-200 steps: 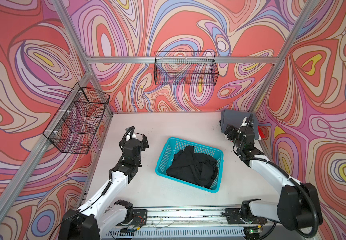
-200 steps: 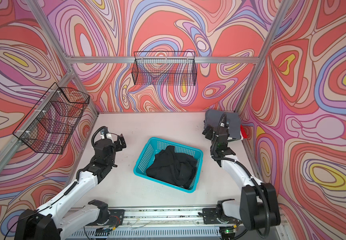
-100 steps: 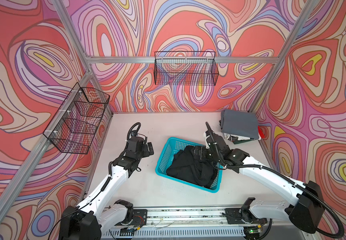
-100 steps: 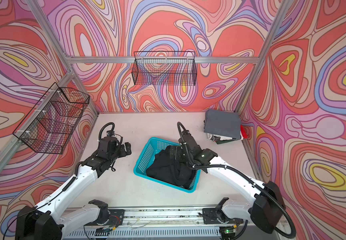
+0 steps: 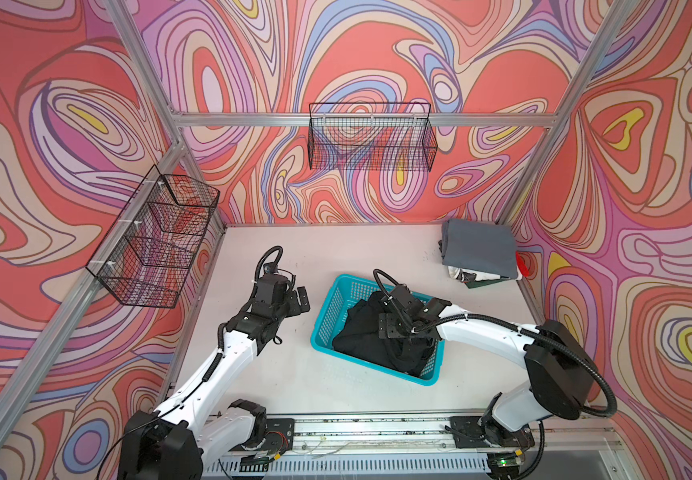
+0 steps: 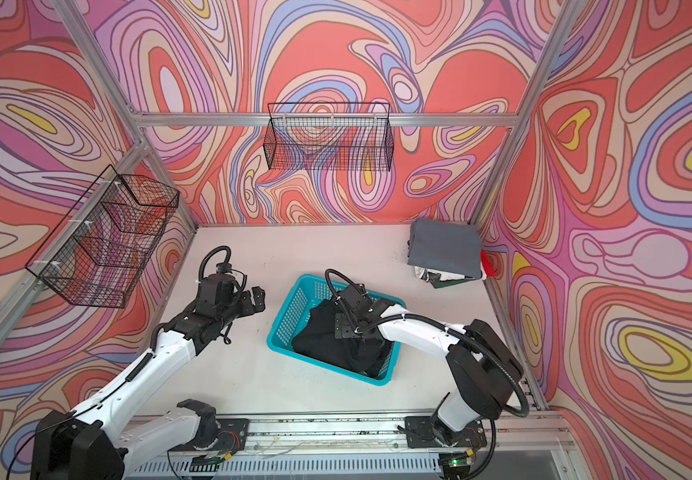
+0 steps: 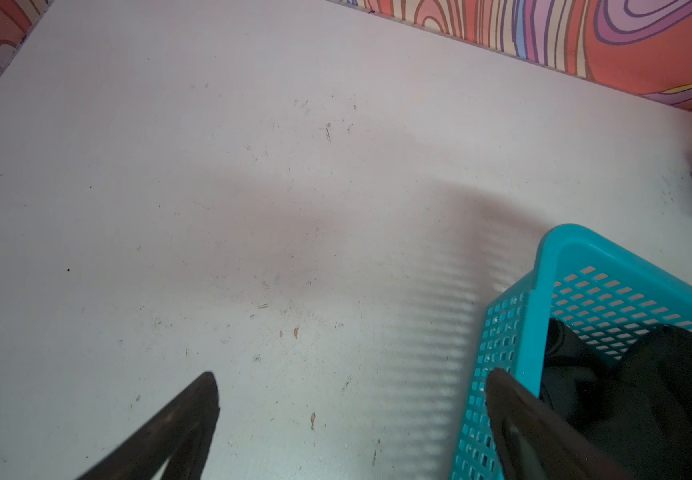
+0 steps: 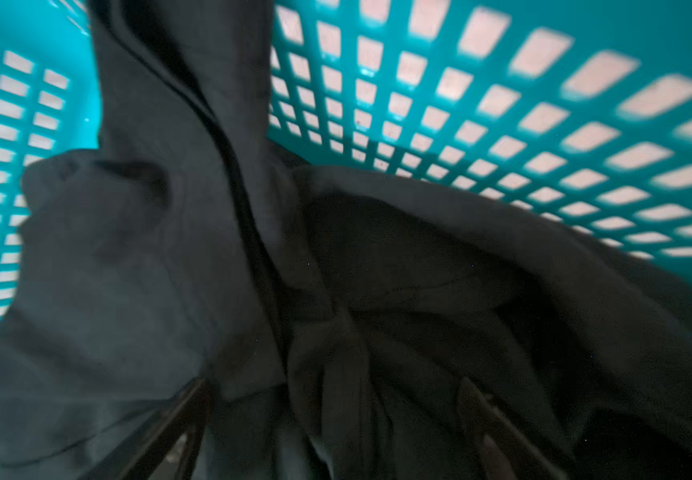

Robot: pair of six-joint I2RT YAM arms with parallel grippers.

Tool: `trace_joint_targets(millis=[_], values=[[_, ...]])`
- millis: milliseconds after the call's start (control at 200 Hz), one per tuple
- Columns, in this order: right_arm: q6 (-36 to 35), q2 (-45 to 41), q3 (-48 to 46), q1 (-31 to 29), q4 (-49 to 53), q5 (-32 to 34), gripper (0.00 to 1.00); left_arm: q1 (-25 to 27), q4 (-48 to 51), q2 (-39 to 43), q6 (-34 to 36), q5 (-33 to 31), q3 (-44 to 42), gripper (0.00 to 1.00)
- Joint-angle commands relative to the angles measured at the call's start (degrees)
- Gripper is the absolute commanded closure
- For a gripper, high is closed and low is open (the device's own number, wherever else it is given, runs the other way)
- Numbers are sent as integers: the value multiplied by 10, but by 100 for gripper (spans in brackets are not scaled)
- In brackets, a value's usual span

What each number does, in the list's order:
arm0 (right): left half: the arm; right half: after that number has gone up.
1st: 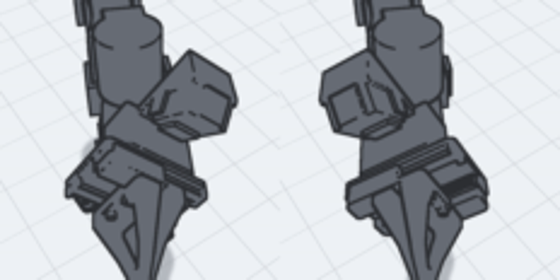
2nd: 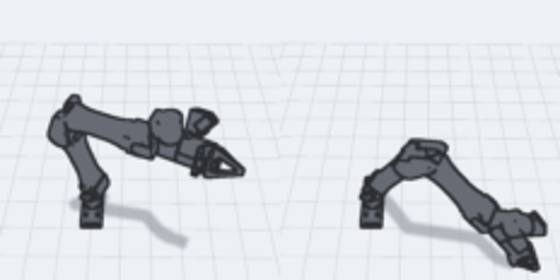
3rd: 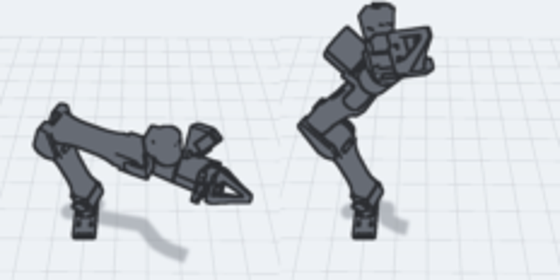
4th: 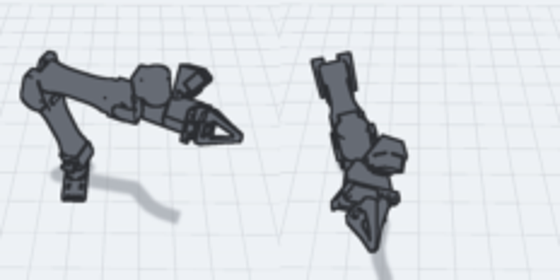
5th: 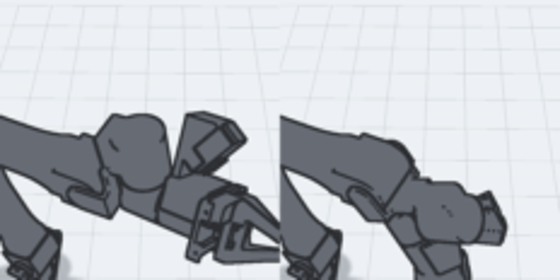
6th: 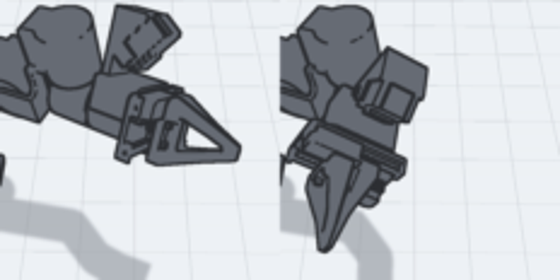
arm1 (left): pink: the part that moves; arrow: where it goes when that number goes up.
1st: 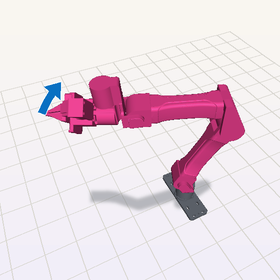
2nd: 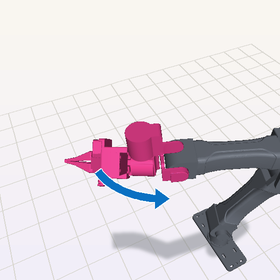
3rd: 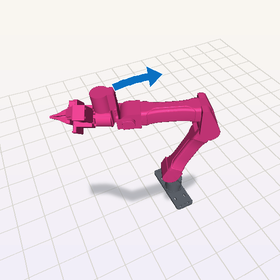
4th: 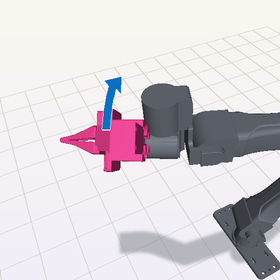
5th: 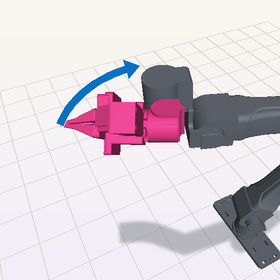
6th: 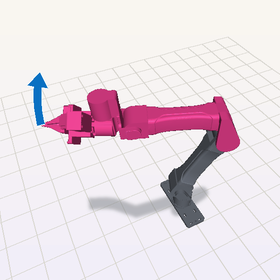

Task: Fold and stack the t-shirts
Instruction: 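Grasp the black t-shirt in the teal basket with the right gripper, then lift the black t-shirt out of the basket with the right gripper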

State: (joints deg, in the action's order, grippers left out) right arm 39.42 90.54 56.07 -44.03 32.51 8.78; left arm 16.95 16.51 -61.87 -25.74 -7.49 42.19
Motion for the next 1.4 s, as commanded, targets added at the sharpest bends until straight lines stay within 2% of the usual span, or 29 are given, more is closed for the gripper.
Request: trace_joint_targets(millis=[0, 80, 145, 170, 260, 336, 386, 441, 501, 536, 641, 771, 896, 1142, 1397], values=[[14, 28, 2, -4, -21, 10, 2, 4, 3, 10, -3, 1, -1, 0], [15, 47, 0, -4, -36, 9, 3, 3, 2, 11, -2, 1, -2, 0], [15, 59, -3, -3, -57, 1, 9, 3, 1, 13, -1, -1, -1, 0], [14, 62, -3, -3, -66, -5, 14, 3, 2, 14, -1, -2, -1, 0], [3, 76, -1, -3, -101, -29, 45, 3, 2, 15, -2, -2, -1, 0], [-2, 93, 10, -3, -127, -39, 59, 3, 2, 15, -5, -2, -1, 0], [-5, 116, 28, -3, -139, -49, 75, 3, 2, 17, -5, -1, 0, 0], [-14, 140, 52, -3, -156, -61, 84, 3, 5, 18, -6, -4, -1, 0], [-20, 170, 84, -3, -174, -69, 89, 3, 7, 21, -7, -12, -3, 0], [-25, 188, 103, -4, -182, -68, 100, 4, 9, 24, -8, -17, -4, 0], [-51, 243, 185, -2, -183, -51, 100, 3, 21, 31, -7, -34, -4, 0], [-92, 286, 290, 5, -180, -64, 100, 2, 26, 48, -10, -43, -7, 0], [-91, 286, 352, 37, -188, -111, 100, 3, 34, 61, -14, -59, -8, 0], [-130, 166, 419, 58, -113, -45, 100, 3, 34, 64, -6, -38, 0, 0], [-159, 0, 420, 78, -57, 83, 100, 4, 54, 37, -2, -4, 33, 0]])
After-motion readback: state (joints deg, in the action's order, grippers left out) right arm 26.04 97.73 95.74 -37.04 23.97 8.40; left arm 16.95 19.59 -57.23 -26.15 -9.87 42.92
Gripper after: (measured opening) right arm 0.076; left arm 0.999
